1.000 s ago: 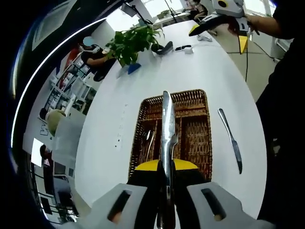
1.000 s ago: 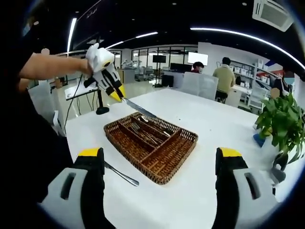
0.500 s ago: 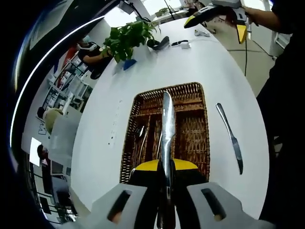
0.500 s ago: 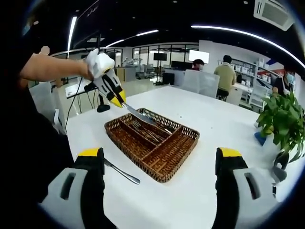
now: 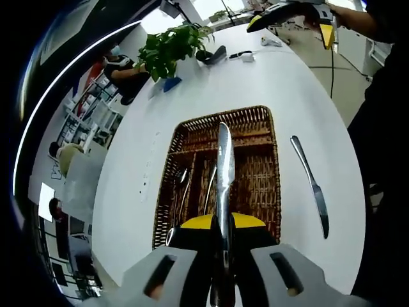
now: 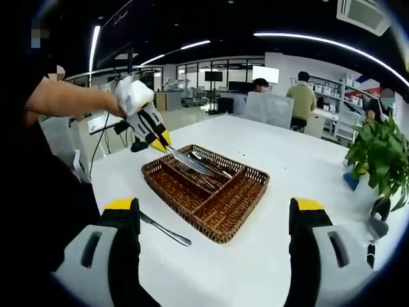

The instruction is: Arrange the knives, forks, and spoons in their matching storage slots by inserting each utensil handle-first until every utensil is classified and aligned in the correct compartment

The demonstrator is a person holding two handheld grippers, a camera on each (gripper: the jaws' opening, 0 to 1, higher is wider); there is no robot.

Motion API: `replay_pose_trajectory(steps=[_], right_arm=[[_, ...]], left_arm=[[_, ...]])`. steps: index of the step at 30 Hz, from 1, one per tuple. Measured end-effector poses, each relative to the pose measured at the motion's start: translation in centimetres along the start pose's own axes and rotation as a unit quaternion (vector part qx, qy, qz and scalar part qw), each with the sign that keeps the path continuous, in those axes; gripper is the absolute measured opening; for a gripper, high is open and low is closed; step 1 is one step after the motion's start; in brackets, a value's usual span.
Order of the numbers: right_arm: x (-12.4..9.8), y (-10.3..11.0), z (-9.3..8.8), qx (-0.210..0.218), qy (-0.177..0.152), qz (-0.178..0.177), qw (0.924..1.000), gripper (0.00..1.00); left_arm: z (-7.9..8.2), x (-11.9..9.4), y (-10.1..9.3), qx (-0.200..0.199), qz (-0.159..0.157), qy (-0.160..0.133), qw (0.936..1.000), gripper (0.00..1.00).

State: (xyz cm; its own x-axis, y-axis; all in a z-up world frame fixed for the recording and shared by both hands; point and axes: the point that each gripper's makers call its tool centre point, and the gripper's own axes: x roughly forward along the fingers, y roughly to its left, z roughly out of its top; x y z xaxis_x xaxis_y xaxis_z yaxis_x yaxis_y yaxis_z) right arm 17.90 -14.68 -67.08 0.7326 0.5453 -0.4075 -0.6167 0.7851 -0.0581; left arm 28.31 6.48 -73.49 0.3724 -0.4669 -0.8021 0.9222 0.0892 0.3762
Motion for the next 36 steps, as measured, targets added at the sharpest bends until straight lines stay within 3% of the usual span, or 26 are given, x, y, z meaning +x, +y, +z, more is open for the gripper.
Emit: replay_pose_trajectory(steps=[11,26,36], right_arm=[[-0.3,-0.2,-0.1,0.012,-0.003,-0.004,0.9999,1.00],[-0.7,-0.2,0.0,0.018,-0.007,-0.003,0.9998,1.00],[-0.7,0.3,-0.8,0.027,-0.008,-0.002,0.9996,1.00]], left_arm=[[-1.7,1.9,-0.5,0.008,0.013,0.005,0.9999,0.06],[-3.0,4.4,-1.8,0.007,0.011,0.013,0.9998,0.06],[-4.8,5.8,-2.8,0.007,-0.005,0.019,0.9998,0.06]])
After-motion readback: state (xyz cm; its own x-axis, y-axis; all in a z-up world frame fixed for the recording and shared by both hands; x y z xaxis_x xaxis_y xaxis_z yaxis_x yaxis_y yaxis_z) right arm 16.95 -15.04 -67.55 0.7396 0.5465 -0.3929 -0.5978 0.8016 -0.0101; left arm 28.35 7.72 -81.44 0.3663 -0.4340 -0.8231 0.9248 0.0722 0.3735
